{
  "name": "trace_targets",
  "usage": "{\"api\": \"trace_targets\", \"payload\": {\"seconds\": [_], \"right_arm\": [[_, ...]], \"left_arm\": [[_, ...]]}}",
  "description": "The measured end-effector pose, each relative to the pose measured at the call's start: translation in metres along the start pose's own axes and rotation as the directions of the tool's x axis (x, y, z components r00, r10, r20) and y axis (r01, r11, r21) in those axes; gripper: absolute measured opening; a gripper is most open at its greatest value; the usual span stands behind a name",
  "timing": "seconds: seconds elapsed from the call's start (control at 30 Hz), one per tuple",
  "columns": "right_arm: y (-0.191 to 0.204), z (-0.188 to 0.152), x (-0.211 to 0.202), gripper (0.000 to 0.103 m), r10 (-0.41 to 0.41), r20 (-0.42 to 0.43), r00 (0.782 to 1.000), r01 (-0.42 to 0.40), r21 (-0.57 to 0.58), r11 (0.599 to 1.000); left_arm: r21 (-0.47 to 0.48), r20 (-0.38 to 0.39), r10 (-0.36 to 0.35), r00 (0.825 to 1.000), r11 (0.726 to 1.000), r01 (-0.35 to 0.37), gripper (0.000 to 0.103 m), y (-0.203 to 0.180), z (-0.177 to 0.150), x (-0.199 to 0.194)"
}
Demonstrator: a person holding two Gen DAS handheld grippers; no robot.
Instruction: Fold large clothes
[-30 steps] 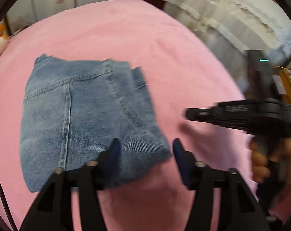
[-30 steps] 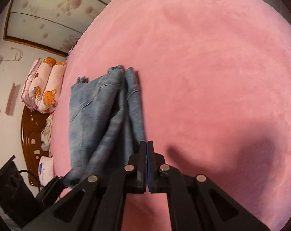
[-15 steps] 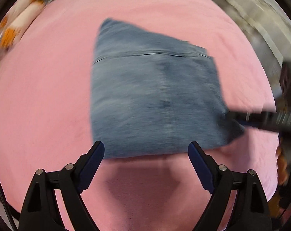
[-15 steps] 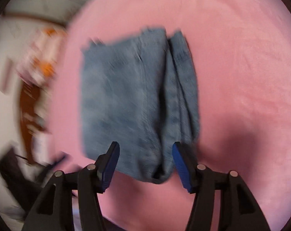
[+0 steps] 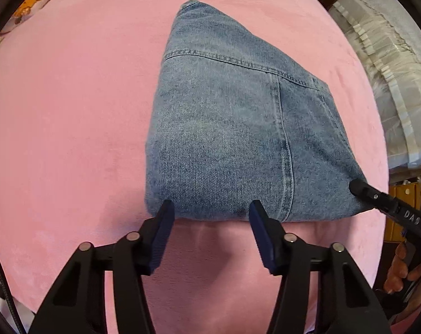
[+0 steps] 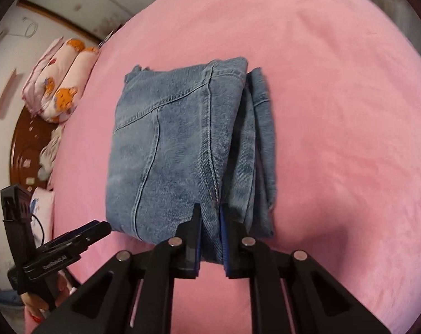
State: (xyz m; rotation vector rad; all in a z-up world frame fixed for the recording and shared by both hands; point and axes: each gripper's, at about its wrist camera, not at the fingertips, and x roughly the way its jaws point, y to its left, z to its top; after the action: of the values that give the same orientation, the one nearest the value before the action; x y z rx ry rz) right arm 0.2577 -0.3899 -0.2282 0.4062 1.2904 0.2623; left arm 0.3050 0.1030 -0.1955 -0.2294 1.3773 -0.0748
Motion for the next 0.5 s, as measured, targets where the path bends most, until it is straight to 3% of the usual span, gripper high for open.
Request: {"api": "trace_targets", "payload": {"seconds": [0.13,0.33,0.5], "right_arm": [[-0.004,-0.015,0.003,0.009,-0.082,0.043,0.996,0.081,0.015,0.997],[-0.027,-0.026,0.051,0.009,-0.146,0.006,0.989,0.144,0.134,0.981],[-0.007,-0.023,0.073,0.012,-0.299,0.028,0.954,0.297,0.056,0.953]], "left_arm": [[-0.006,-0.012,-0.01,1.0,1.0,0.01,0.039,0.003,0.003,0.005],[-0.03,-0.043,0.0,0.999,1.0,-0.001,0.031,0.014,0.007,0.019],[-0.033,-0.045,0.043,0.998,0.998,-0.045,0.031,0.024,0.006,0.023]]}}
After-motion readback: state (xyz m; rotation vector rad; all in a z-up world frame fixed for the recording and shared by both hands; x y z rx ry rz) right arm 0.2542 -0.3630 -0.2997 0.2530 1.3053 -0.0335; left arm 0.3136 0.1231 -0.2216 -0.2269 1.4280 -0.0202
